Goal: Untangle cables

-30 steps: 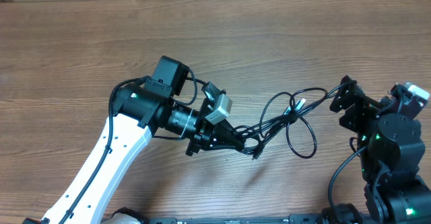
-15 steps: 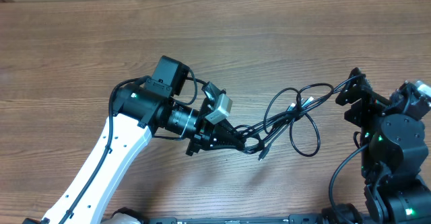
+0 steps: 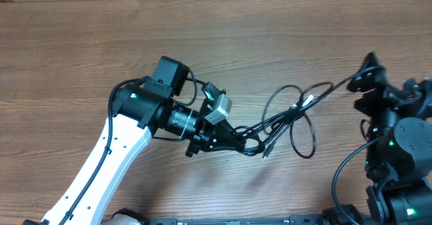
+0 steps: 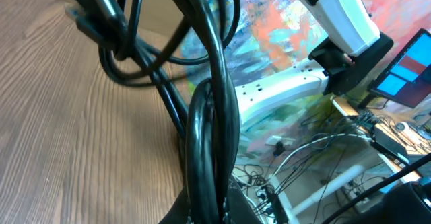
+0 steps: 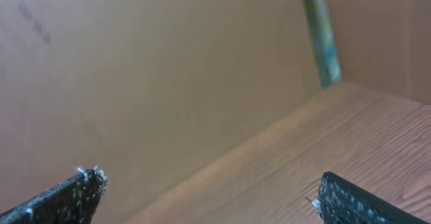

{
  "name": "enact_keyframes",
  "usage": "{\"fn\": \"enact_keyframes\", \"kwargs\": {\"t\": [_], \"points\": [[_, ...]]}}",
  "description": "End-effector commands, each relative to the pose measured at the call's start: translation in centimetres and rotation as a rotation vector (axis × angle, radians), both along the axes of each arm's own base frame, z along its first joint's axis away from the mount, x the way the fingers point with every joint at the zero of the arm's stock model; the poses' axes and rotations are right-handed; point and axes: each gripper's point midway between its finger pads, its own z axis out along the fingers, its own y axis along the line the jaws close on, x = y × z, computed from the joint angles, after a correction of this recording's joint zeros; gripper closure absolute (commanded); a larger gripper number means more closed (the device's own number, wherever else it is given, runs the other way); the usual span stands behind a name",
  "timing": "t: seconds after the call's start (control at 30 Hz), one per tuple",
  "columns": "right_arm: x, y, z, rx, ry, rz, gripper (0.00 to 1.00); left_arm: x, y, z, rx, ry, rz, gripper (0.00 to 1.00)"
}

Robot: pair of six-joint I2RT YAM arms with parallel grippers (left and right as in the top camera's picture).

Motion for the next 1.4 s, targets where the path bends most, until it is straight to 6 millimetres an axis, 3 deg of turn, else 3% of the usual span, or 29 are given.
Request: {"fn": "enact_keyframes", "kwargs": {"t": [0.0, 0.13, 0.3, 0.47, 0.63, 0.83, 1.07, 1.37], "points": [[-1.2, -1.8, 2.4, 0.017, -0.080, -0.104, 0.00, -0.3, -0.1, 0.3, -0.016, -0.014, -0.015, 0.96], [-1.2, -1.8, 2.7, -0.040, -0.067, -0.100, 0.00, -0.4, 0.0, 0.2, -0.004, -0.004, -0.013, 0.96], [-1.3, -1.1, -1.3, -0.068, 0.107, -0.045, 0.00, -0.4, 0.0, 0.2, -0.007, -0.009, -0.013, 0.96], [-1.3, 2.3, -5.3, -0.047, 0.272, 0.171, 0.00, -0.3, -0.1, 0.2, -0.011, -0.017, -0.012, 0.96], [-2.2, 6.7, -8.0, 0.019, 0.378, 0.428, 0.00, 0.0, -0.2, 0.4, -0.025, -0.039, -0.012, 0.96], [-3.8, 10.5, -9.4, 0.096, 0.444, 0.649, 0.00, 0.2, -0.3, 0.5, -0.031, -0.051, -0.011, 0.96], [-4.8, 11.7, -10.2, 0.130, 0.488, 0.726, 0.00, 1.2, -0.7, 0.9, -0.035, -0.042, 0.014, 0.96], [-5.9, 14.0, -9.7, 0.129, 0.475, 0.890, 0.00, 2.2, -1.2, 1.5, -0.048, -0.045, 0.034, 0.96]]}}
